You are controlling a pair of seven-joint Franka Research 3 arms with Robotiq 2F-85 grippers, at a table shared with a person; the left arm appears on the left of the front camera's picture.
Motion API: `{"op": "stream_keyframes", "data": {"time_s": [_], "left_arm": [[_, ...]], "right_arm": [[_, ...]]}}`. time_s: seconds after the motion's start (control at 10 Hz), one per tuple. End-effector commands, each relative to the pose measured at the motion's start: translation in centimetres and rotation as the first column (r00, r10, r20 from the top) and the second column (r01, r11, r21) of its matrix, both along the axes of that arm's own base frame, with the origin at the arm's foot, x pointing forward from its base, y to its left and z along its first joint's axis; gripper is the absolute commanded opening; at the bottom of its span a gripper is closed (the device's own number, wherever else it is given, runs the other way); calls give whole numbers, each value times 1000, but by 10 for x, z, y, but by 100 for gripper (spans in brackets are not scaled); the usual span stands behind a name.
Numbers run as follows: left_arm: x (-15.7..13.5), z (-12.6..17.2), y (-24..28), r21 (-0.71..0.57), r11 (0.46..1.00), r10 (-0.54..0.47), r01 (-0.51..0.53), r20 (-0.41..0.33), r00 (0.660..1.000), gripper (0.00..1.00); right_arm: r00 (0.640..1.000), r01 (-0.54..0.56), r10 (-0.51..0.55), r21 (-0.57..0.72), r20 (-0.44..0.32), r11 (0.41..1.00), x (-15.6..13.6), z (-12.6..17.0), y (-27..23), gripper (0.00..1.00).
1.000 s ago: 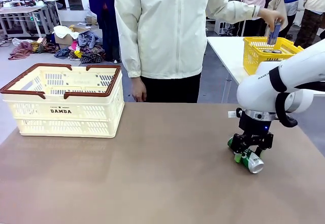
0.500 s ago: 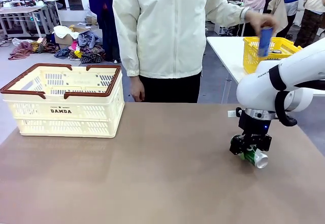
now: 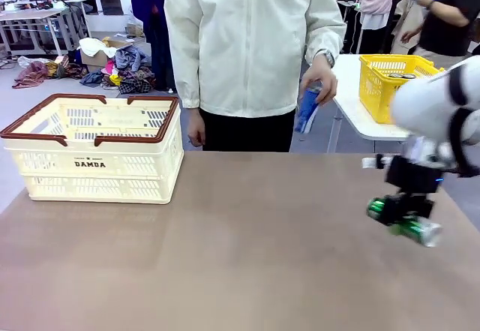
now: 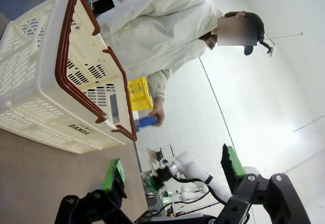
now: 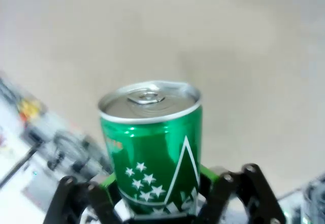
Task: Place the drinks into the Shopping basket.
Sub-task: Pick up one drink and place it into the Shopping basket.
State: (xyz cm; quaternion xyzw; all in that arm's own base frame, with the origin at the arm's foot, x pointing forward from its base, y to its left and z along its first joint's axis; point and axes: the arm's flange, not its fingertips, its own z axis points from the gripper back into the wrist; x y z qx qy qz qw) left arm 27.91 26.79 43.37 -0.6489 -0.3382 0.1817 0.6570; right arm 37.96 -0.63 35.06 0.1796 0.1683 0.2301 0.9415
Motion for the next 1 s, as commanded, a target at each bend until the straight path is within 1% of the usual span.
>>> {"op": "stream_keyframes", "data": {"time_s": [0.0, 0.1, 0.2, 0.3, 0.4, 0.5, 0.6, 0.7, 0.8, 0.9], "left_arm": [[-3, 4, 1, -10, 1000, -11, 11, -5, 1000, 100], [-3, 4, 1, -10, 1000, -11, 11, -5, 1000, 100], [-3, 4, 1, -10, 1000, -11, 11, -5, 1000, 100], [-3, 4, 1, -10, 1000, -11, 11, -5, 1000, 100], [-3, 4, 1, -10, 1000, -11, 11, -5, 1000, 100], [-3, 4, 1, -10, 1000, -11, 11, -5, 1000, 100], [-3, 4, 1, -10, 1000, -11, 11, -5, 1000, 100], [-3, 4, 1, -10, 1000, -11, 11, -5, 1000, 100], [-3, 4, 1, -10, 1000, -11, 11, -5, 1000, 100], [-3, 4, 1, -10, 1000, -11, 11, -5, 1000, 100]], "right_arm": [[998, -57, 60, 77, -29, 995, -92, 57, -86, 0], [1000, 17, -17, 153, -2, 988, -118, 60, -114, 0], [996, 85, -91, 196, 25, 977, -129, 56, -123, 0], [985, 142, -163, 248, 65, 958, -131, 53, -125, 0], [944, 229, -286, 300, 165, 926, -126, 56, -120, 0], [923, 230, -317, 344, 219, 910, -117, 66, -107, 0], [919, 189, -291, 352, 265, 917, -97, 78, -80, 0], [925, 133, -255, 390, 281, 911, -71, 90, -42, 0], [938, 58, -184, 390, 293, 919, -49, 93, -1, 0], [942, 43, -171, 401, 288, 915, -42, 95, 9, 0]]}}
